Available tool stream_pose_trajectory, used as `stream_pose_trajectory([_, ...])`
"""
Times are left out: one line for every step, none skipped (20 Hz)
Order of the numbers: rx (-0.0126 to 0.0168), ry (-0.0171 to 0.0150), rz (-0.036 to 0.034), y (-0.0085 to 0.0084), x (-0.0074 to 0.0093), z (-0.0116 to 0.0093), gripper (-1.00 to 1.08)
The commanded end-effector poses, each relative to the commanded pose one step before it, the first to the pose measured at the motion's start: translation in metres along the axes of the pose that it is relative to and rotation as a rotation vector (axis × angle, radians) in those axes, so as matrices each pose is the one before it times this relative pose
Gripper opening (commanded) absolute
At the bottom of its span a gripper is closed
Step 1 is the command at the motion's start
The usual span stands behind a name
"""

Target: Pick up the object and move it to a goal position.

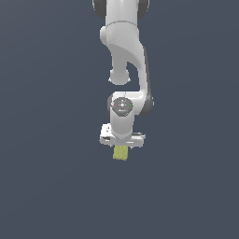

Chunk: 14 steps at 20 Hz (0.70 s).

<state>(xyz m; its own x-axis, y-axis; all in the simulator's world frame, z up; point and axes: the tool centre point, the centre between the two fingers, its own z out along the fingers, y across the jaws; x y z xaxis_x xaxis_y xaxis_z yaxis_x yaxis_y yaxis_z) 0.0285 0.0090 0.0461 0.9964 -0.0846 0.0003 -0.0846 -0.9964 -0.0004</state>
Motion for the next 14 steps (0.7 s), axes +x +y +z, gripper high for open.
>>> stream_pose_trajectory([-0.00022,-0.00099,0.00018,0.00005,-0.00080,0.01286,1.00])
stream_pose_trajectory([0.00000,0.00000,0.00000,-0.00006,-0.00015,0.00561,1.00])
stream_pose_trajectory([-0.00011,0.00038,0.00028,0.00012,-0.00008,0.00460,1.00])
stream_pose_trajectory([0.00000,0.00000,0.00000,-0.00005,-0.00002,0.00407,1.00])
stream_pose_trajectory([0.00000,0.00000,0.00000,-0.00005,0.00007,0.00331,1.00])
stream_pose_trajectory([0.00000,0.00000,0.00000,-0.00005,0.00017,0.00255,1.00])
stream_pose_trajectory([0.00000,0.00000,0.00000,-0.00005,0.00026,0.00181,1.00])
stream_pose_trajectory([0.00000,0.00000,0.00000,-0.00005,0.00034,0.00110,1.00])
stream_pose_trajectory([0.00000,0.00000,0.00000,-0.00004,0.00033,0.00048,1.00])
stream_pose_trajectory([0.00000,0.00000,0.00000,-0.00001,0.00014,0.00009,1.00])
stream_pose_trajectory([0.00000,0.00000,0.00000,0.00000,0.00000,0.00000,-1.00])
stream_pose_trajectory([0.00000,0.00000,0.00000,0.00000,0.00000,0.00000,-1.00])
stream_pose_trajectory([0.00000,0.00000,0.00000,0.00000,0.00000,0.00000,-1.00])
stream_pose_trajectory([0.00000,0.00000,0.00000,0.00000,0.00000,0.00000,-1.00])
